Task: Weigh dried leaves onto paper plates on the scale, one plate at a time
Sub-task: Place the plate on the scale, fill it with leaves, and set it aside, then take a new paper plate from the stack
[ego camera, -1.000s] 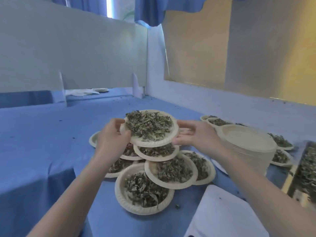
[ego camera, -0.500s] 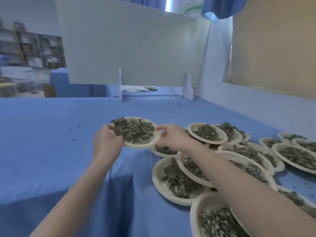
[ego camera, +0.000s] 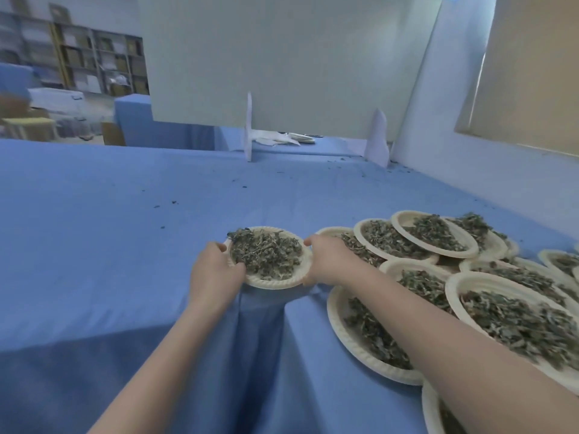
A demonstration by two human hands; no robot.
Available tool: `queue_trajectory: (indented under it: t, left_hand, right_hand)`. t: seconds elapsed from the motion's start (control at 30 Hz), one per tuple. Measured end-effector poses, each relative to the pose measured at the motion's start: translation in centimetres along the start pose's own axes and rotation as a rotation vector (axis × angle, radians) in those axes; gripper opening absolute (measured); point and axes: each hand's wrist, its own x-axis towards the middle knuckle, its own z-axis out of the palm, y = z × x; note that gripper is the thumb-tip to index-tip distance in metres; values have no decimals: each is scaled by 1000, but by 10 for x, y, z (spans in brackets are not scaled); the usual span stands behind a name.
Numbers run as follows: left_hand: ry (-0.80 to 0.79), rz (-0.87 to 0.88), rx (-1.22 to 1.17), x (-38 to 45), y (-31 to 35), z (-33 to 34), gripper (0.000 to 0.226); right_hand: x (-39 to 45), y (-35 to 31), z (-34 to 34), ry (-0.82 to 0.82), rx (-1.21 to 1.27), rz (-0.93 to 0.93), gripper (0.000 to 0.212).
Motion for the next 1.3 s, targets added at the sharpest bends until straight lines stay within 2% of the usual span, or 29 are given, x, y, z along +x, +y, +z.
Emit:
queue_trajectory:
  t: [0.2,0.3,0.4,0.57,0.8,0.97,1.1,1.2,1.3]
  left_hand:
    - [-7,41,101,-20,19,-10,37]
    - [4,107,70,-38,46,-19,35]
    - [-60,212,1,-64,85,-24,37]
    - [-205,419,-77,-124,155,-20,38]
    - [-365,623,-176,-243,264,15,26]
    - [-530,733,-208,-331,333,66,30]
    - [-637,813,-260,-387,365,114,23]
    - [-637,882,-195,-404,374,148,27]
    - [-559,851,-76,-397,375,177,32]
  right_hand:
    - [-22,1,-13,57,34,25,64]
    - [-45,1,-30,96,86,-3,66]
    - [-77,5,-48,149,166,-20,73]
    - [-144,34,-82,243,235,-5,68]
    - [-260,134,-128,405,148,177,54]
    - [-352,221,-151,498,144,335,47]
    - [-403,290,-149,530,190,456,39]
    - [-419,336,-138,553,226,532,35]
    - [-414,369,-124,546,230,618,39]
